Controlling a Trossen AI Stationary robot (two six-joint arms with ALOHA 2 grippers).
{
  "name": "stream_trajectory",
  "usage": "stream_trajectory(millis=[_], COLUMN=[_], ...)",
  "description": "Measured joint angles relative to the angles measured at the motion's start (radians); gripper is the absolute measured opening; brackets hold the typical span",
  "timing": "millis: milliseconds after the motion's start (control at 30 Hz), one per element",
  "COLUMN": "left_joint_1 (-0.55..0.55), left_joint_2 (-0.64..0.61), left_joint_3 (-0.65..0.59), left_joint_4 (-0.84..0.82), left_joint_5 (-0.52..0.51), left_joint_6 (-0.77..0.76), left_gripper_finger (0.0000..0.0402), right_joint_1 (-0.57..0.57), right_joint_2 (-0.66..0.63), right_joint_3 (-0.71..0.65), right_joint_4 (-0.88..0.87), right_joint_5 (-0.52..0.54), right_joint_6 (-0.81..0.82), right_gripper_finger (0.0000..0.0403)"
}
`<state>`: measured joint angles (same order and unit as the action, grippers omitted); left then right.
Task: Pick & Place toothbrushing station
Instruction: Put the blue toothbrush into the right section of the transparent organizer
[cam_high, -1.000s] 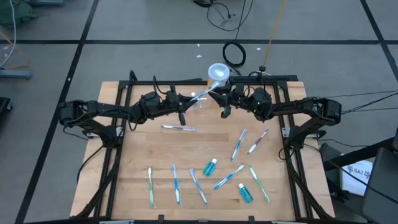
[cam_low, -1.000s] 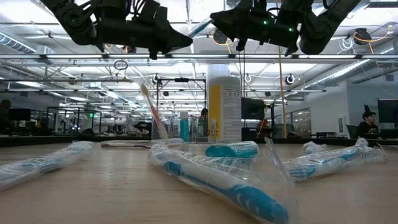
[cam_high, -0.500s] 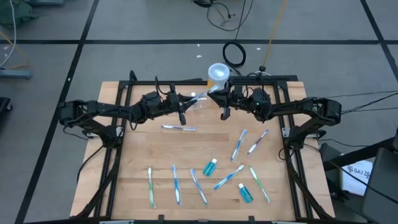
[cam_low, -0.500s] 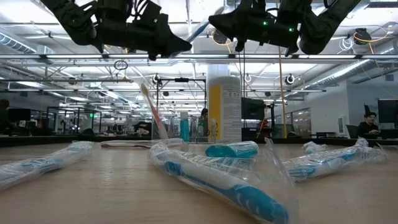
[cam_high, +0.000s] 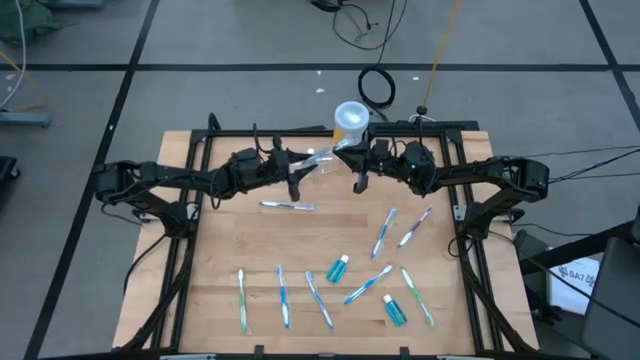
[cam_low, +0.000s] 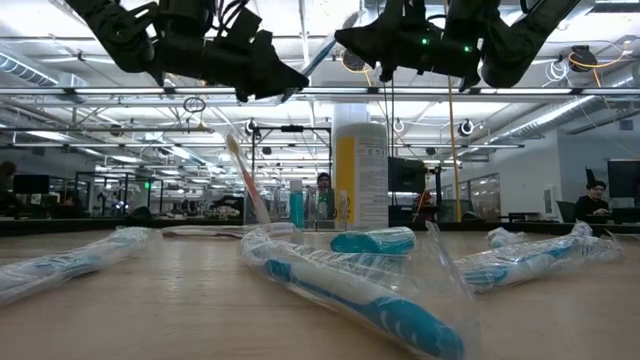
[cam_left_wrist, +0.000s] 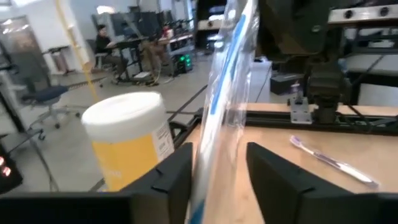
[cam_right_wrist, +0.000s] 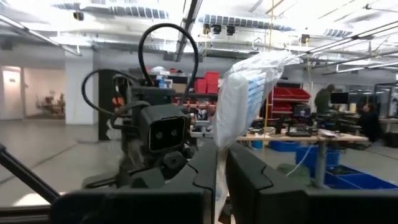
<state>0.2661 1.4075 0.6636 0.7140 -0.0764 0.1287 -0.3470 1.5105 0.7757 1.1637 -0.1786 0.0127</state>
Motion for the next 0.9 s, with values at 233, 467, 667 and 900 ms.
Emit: stream_trajectory(millis=[233,467,667,900], left_joint_1=[0.000,0.000,0.002,0.003], left_joint_2=[-0.036,-0.126,-0.149,-0.150], left_joint_3=[0.000,-0.001,-0.001,-0.001], left_joint_4=[-0.076,-0.274,-0.321,-0.372], left_joint_5=[-0.161,-0.292,-0.292,-0.291], left_joint_6=[0.007,0.026,0.031,0.018], left_gripper_finger=[0.0219,0.0234,0.0234,0.0234], right_joint_1=[-0.001,-0.001,0.030,0.061], right_joint_2=[0.000,-0.001,-0.001,0.038], right_joint_3=[0.000,0.003,0.180,0.295], right_joint_4=[-0.066,-0.129,-0.571,-0.841], right_joint_5=[0.143,0.335,0.340,0.541], right_joint_6=[-0.139,-0.241,-0.251,-0.212], right_gripper_finger=[0.0012,0.0012,0.0008,0.0008])
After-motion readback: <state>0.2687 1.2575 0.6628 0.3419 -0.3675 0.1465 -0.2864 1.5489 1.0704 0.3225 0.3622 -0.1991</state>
